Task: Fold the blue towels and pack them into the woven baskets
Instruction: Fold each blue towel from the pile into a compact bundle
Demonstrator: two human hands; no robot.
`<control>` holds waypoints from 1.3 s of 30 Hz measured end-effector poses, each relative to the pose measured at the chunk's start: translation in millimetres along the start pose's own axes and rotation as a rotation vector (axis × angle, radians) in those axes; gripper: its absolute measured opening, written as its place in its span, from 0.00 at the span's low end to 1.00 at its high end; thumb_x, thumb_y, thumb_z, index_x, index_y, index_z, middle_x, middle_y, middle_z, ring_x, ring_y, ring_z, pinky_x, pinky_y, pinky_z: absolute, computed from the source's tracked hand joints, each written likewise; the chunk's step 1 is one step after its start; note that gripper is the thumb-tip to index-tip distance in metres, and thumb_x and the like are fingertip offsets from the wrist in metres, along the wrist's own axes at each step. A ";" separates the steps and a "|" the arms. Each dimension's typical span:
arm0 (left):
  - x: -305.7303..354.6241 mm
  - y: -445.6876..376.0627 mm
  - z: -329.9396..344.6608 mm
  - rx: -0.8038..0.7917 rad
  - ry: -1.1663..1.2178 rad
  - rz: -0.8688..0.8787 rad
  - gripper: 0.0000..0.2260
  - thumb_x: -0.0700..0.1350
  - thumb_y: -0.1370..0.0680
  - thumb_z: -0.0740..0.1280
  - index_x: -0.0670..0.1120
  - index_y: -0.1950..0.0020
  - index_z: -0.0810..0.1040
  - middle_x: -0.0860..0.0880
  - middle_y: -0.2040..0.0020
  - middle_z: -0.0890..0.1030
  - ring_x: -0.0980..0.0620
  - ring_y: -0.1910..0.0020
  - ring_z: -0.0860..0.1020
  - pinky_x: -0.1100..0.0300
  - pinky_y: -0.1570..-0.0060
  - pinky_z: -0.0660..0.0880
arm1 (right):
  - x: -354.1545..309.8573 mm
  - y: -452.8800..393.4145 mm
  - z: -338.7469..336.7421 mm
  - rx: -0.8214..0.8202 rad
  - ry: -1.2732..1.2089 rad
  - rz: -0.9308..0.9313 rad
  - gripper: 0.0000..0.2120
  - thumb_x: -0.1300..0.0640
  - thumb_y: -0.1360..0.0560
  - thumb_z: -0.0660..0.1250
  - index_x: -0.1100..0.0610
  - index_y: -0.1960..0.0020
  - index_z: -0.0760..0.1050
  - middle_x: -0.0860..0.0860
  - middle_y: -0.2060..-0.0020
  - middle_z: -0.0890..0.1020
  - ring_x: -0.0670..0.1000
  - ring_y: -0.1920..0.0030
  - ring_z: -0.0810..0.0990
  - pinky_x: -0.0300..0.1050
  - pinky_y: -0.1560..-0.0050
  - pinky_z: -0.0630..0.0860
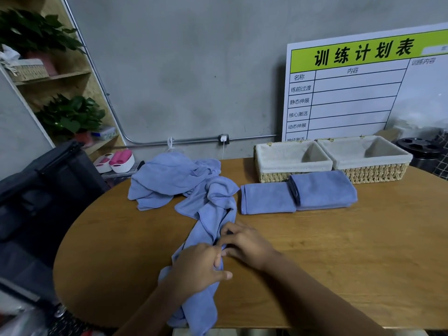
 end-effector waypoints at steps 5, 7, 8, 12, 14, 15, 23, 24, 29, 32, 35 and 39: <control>-5.9 -1.0 2.9 0.127 -0.077 -0.038 0.15 0.57 0.27 0.70 0.54 0.65 0.67 0.55 0.64 0.73 0.56 0.60 0.76 0.67 0.65 0.65 | 2.4 1.7 -0.8 0.083 -0.038 0.013 0.15 0.39 0.22 0.60 0.44 0.45 0.80 0.43 0.50 0.75 0.41 0.50 0.67 0.51 0.46 0.70; -8.2 1.4 1.0 0.153 -0.092 -0.054 0.10 0.51 0.27 0.67 0.53 0.65 0.69 0.54 0.64 0.74 0.55 0.61 0.77 0.67 0.69 0.62 | 0.8 0.9 -2.5 0.116 -0.046 -0.008 0.14 0.40 0.22 0.61 0.45 0.47 0.81 0.42 0.51 0.76 0.44 0.48 0.70 0.52 0.46 0.69; -9.3 3.2 -2.3 0.172 -0.081 -0.060 0.07 0.49 0.27 0.65 0.52 0.64 0.70 0.53 0.64 0.75 0.54 0.63 0.76 0.66 0.70 0.62 | -0.7 -0.3 -4.0 0.134 -0.056 -0.021 0.13 0.41 0.21 0.61 0.45 0.47 0.81 0.41 0.51 0.77 0.46 0.48 0.72 0.52 0.46 0.69; -27.2 7.7 -34.6 0.289 0.004 -0.027 0.08 0.45 0.29 0.65 0.57 0.63 0.69 0.53 0.72 0.70 0.55 0.73 0.69 0.63 0.72 0.62 | -12.4 -13.8 -21.8 0.256 -0.118 -0.042 0.12 0.43 0.20 0.64 0.48 0.50 0.82 0.42 0.53 0.79 0.46 0.50 0.75 0.50 0.48 0.70; -35.9 12.3 -63.4 0.384 -0.026 -0.002 0.14 0.43 0.30 0.67 0.61 0.59 0.65 0.54 0.73 0.70 0.56 0.75 0.70 0.56 0.74 0.70 | -25.4 -27.8 -39.2 0.335 -0.112 -0.091 0.11 0.47 0.20 0.65 0.52 0.52 0.82 0.45 0.57 0.80 0.47 0.54 0.76 0.49 0.53 0.70; -38.6 13.7 -78.6 0.414 -0.085 -0.012 0.15 0.41 0.30 0.67 0.60 0.55 0.66 0.52 0.71 0.72 0.54 0.73 0.73 0.51 0.72 0.73 | -34.5 -36.0 -49.2 0.374 -0.102 -0.125 0.11 0.49 0.20 0.65 0.54 0.53 0.82 0.47 0.59 0.80 0.48 0.57 0.76 0.49 0.56 0.70; -15.4 -14.0 -179.8 0.619 0.179 -0.012 0.04 0.43 0.23 0.71 0.49 0.50 0.79 0.52 0.64 0.79 0.56 0.64 0.77 0.57 0.60 0.71 | -68.3 -99.9 -140.9 0.578 -0.167 -0.052 0.08 0.50 0.21 0.65 0.51 0.53 0.82 0.46 0.60 0.82 0.46 0.58 0.79 0.51 0.58 0.76; -13.0 -17.3 -183.1 0.658 0.223 0.018 0.02 0.44 0.22 0.71 0.50 0.50 0.80 0.53 0.63 0.80 0.56 0.62 0.79 0.60 0.60 0.71 | -67.1 -101.4 -149.5 0.575 -0.160 -0.050 0.09 0.50 0.21 0.65 0.51 0.53 0.82 0.46 0.60 0.83 0.46 0.59 0.79 0.51 0.58 0.76; 5.1 -25.4 -180.7 0.805 0.388 0.108 0.06 0.41 0.18 0.65 0.48 0.53 0.79 0.55 0.63 0.79 0.63 0.65 0.76 0.72 0.65 0.67 | -57.4 -87.3 -162.2 0.505 -0.279 -0.002 0.08 0.51 0.20 0.65 0.54 0.54 0.77 0.48 0.62 0.81 0.49 0.61 0.79 0.54 0.58 0.76; 16.4 -28.3 -183.1 0.848 0.465 0.151 0.08 0.38 0.17 0.60 0.45 0.53 0.76 0.53 0.62 0.78 0.63 0.64 0.74 0.72 0.64 0.66 | -52.4 -78.1 -151.5 0.417 -0.213 0.037 0.12 0.50 0.20 0.64 0.57 0.57 0.72 0.51 0.65 0.78 0.53 0.63 0.76 0.58 0.58 0.74; 16.2 -29.5 -197.5 0.842 0.499 0.225 0.09 0.39 0.16 0.59 0.46 0.53 0.76 0.51 0.59 0.78 0.61 0.62 0.73 0.66 0.60 0.68 | -40.6 -69.7 -157.6 0.415 -0.279 0.094 0.15 0.50 0.19 0.63 0.58 0.59 0.69 0.53 0.67 0.75 0.54 0.65 0.74 0.58 0.60 0.71; -4.4 -23.6 -227.6 0.875 -0.051 0.284 0.06 0.44 0.17 0.60 0.45 0.50 0.74 0.47 0.58 0.79 0.42 0.58 0.78 0.52 0.61 0.71 | -34.6 -56.4 -217.6 0.569 -0.364 0.098 0.12 0.51 0.22 0.69 0.57 0.60 0.77 0.44 0.70 0.75 0.40 0.67 0.71 0.43 0.66 0.68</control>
Point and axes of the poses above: each hand's wrist, its own y-axis away from the middle knuckle, its own z-axis out of the palm, x = y × z, the point moved 3 cm from there along -y, towards the middle knuckle
